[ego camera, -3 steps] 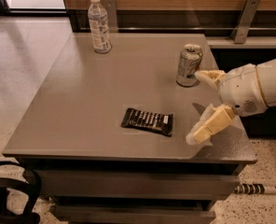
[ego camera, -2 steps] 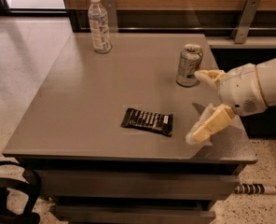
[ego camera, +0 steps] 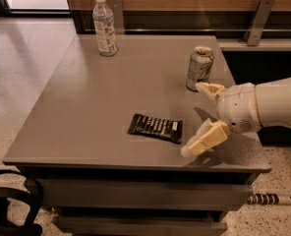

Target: Move rxbar chocolate near blue plastic bottle

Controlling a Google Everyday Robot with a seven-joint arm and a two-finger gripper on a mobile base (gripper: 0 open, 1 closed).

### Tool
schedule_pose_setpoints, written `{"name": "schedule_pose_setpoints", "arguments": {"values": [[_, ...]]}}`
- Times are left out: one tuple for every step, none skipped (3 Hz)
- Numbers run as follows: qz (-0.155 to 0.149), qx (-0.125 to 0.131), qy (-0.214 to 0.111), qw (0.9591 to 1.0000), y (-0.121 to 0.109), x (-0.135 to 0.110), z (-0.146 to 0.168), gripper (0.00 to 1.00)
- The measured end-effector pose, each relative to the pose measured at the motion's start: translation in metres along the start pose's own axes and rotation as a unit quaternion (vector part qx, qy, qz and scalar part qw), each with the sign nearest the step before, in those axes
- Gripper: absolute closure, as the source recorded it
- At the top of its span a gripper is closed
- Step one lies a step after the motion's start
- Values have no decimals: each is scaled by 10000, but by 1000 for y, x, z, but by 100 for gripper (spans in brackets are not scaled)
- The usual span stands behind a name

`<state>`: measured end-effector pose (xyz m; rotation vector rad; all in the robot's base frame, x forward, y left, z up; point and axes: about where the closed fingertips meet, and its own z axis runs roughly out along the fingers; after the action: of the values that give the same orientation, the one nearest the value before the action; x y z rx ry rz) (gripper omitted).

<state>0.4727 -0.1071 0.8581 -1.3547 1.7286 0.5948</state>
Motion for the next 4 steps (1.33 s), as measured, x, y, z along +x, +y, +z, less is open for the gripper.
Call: {"name": "schedule_pose_setpoints", "arguments": {"values": [[0, 199, -332, 9993, 1, -1, 18, 0], [41, 174, -464, 9988, 1, 2, 33, 0], [149, 78, -459, 9988, 0, 13, 46, 0], [237, -61, -417, 9988, 0, 20, 57, 0]]}}
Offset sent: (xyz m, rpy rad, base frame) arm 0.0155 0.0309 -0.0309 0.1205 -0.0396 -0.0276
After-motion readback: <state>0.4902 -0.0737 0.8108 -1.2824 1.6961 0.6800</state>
